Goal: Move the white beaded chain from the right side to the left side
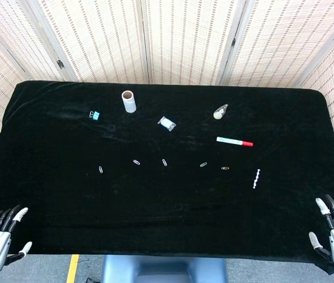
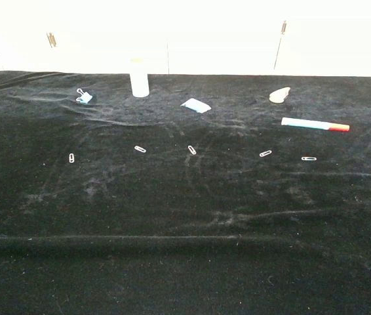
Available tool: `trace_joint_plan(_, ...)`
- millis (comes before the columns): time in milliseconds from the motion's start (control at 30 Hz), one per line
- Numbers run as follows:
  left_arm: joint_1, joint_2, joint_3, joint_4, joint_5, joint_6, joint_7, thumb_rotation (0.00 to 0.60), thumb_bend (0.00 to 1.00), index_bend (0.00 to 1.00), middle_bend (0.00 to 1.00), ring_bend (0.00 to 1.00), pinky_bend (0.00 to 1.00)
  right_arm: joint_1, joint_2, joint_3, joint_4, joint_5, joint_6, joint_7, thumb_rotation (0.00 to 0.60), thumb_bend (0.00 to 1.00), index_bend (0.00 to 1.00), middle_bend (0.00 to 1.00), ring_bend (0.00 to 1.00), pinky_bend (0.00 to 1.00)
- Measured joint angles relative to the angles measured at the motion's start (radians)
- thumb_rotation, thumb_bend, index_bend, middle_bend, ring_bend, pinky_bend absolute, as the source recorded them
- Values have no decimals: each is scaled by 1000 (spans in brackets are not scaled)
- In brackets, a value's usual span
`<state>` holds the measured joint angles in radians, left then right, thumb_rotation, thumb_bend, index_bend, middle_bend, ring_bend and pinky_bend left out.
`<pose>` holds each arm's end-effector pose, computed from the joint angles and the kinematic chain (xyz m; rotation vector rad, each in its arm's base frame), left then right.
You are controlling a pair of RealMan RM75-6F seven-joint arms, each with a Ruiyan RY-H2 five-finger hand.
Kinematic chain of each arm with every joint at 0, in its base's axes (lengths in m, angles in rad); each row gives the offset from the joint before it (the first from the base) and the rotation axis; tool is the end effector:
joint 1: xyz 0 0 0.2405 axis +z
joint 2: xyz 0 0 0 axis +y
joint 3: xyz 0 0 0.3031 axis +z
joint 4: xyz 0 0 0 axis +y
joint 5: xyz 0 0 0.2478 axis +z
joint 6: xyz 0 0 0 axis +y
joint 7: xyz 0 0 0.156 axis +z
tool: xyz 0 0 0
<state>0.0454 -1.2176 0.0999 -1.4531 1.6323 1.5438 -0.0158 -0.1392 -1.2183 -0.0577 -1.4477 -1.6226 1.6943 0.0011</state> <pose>-0.4006 0.1117 0.1030 -1.4937 -0.9739 -0.7929 -0.4008 -0.0864 0.1302 1.3378 -0.8735 0.8222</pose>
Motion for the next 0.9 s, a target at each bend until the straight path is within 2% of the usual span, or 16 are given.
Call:
trace_joint_plan(267,-9,6,-9,-4,-7,-11,-10,600,344,0,68,84,90,49,19,7,6,-25,-61,-20,600,364,10,0,0,0)
trace_joint_plan(333,-16,8,-13,-6,-15,-23,-12,600,344,0,68,84,91,84,41,17,4,-40,-87,-34,600,363,66,0,0,0)
trace_joint_plan(500,-23,13,-28,-9,-49,-42,-21,600,344,0,68,84,90,195,88,64,7,-57,-177,-42,600,362,338,0,0,0)
trace_joint_plan(567,-25,14,-35,-12,-66,-48,-27,600,343,0,68,84,91,242,96,82,24,-63,-216,-31,600,363,405,0,0,0)
trace_joint_plan(667,-30,15,-48,-13,-93,-64,-25,600,343,0,68,84,91,321,96,98,83,-78,-289,-7,600,362,473,0,0,0)
trace_joint_plan(900,-47,11,-79,-18,-169,-117,-8,600,344,0,68,85,91,485,34,94,295,-139,-441,56,600,362,483,0,0,0)
